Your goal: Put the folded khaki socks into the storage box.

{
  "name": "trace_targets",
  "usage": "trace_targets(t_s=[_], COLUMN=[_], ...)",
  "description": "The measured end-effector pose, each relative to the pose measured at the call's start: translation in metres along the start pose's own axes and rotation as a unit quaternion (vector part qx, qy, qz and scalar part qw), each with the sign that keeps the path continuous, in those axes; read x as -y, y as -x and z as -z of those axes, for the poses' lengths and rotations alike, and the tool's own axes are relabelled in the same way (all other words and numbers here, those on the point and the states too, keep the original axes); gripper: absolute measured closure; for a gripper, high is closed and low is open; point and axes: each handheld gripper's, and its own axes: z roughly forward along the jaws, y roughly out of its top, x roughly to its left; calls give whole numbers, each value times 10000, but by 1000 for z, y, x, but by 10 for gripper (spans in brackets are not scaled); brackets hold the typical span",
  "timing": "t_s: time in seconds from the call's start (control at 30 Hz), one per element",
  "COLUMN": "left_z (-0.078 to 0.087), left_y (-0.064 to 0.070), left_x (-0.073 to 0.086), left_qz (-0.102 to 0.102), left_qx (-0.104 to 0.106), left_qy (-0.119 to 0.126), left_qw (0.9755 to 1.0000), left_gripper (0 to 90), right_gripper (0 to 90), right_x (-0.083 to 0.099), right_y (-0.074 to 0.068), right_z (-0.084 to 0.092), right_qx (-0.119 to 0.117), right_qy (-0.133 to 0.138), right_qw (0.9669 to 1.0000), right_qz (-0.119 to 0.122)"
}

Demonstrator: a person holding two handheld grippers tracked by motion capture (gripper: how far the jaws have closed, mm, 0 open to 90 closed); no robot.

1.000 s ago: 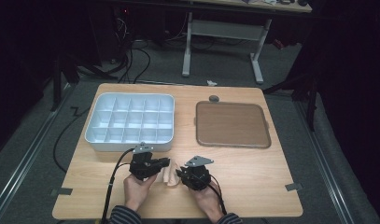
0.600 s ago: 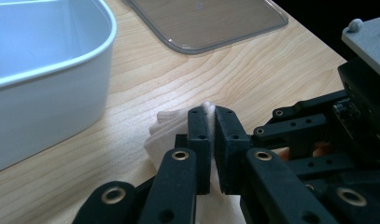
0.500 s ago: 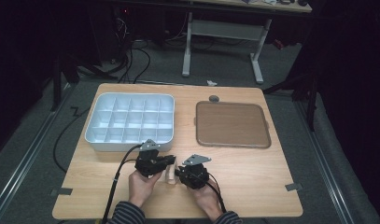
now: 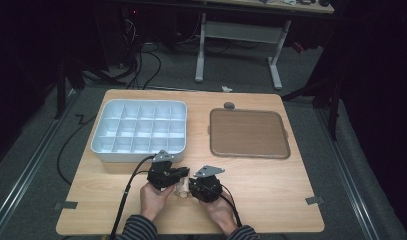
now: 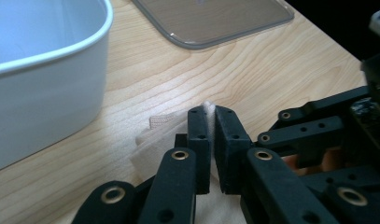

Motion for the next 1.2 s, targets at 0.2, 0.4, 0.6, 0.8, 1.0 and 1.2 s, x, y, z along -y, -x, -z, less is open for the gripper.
trace_targets(t_s=[0.2, 0.4, 0.6, 0.8, 1.0, 1.2], left_z=[-3, -7, -9, -11, -11, -10], left_y=[-3, -3, -2, -2, -3, -4], left_x=[3, 4, 5, 6, 7, 9], left_qz=[-8, -65, -130, -120, -102, -74], left_qx=[-66, -138, -181, -192, -193, -169], left_qy=[-69, -125, -171, -172, -150, -132], left_qw=[10000, 9998, 9996, 9996, 9996, 9997], left_gripper=[858, 858, 858, 858, 857, 857], right_gripper=[726, 714, 714, 691, 644, 723], right_x=[1, 4, 6, 7, 1, 0], right_y=[1, 3, 2, -4, -13, -17], right_z=[2, 11, 28, 43, 43, 28], right_qx=[-10, 32, -2, -202, -298, -315], right_qy=[59, 119, 278, 420, 452, 251], right_qw=[10000, 9999, 9996, 9989, 9984, 9989], right_qz=[-35, -41, -28, 28, 169, 242])
